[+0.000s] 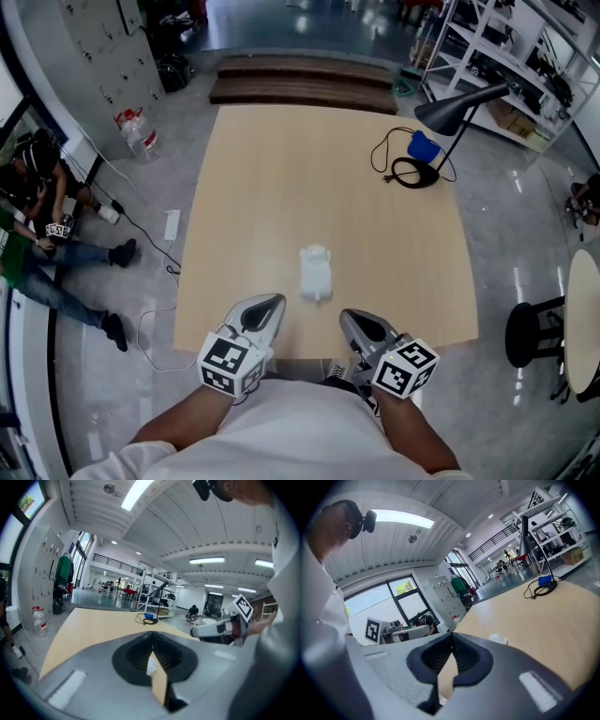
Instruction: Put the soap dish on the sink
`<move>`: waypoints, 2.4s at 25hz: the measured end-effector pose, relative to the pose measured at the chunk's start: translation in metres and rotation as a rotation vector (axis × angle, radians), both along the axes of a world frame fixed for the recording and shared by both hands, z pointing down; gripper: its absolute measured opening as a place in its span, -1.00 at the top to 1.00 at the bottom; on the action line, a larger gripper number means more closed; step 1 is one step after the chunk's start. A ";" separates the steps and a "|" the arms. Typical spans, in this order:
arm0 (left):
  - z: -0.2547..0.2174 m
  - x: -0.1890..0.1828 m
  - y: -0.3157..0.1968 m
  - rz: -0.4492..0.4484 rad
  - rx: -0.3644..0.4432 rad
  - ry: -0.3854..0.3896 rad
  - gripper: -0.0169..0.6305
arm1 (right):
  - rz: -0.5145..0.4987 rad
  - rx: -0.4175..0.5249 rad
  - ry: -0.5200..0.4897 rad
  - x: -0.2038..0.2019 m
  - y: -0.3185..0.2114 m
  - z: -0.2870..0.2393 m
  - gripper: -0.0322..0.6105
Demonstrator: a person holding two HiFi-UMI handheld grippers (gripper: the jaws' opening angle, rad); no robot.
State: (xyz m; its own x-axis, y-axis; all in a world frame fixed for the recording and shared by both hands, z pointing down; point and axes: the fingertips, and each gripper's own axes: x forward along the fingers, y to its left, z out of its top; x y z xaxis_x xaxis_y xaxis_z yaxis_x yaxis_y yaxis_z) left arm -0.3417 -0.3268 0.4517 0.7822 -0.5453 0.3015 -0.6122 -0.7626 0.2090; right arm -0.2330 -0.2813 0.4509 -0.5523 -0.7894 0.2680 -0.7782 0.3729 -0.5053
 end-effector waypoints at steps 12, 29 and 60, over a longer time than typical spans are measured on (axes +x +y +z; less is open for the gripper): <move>0.009 -0.015 0.013 0.132 0.000 0.002 0.92 | 0.117 0.003 0.000 -0.027 0.020 0.004 0.89; 0.001 0.043 0.058 -0.050 0.013 0.019 0.92 | -0.071 0.051 0.001 0.031 0.050 -0.004 0.89; -0.003 0.029 0.107 -0.070 0.027 -0.045 0.92 | -0.077 0.060 -0.039 0.027 0.096 0.001 0.89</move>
State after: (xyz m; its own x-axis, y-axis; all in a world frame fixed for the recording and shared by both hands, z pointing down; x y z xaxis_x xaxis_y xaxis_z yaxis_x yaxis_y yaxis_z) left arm -0.3129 -0.2199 0.4482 0.7278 -0.6065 0.3201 -0.6726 -0.7225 0.1602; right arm -0.2056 -0.1852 0.4521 -0.6207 -0.7585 0.1985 -0.7265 0.4611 -0.5095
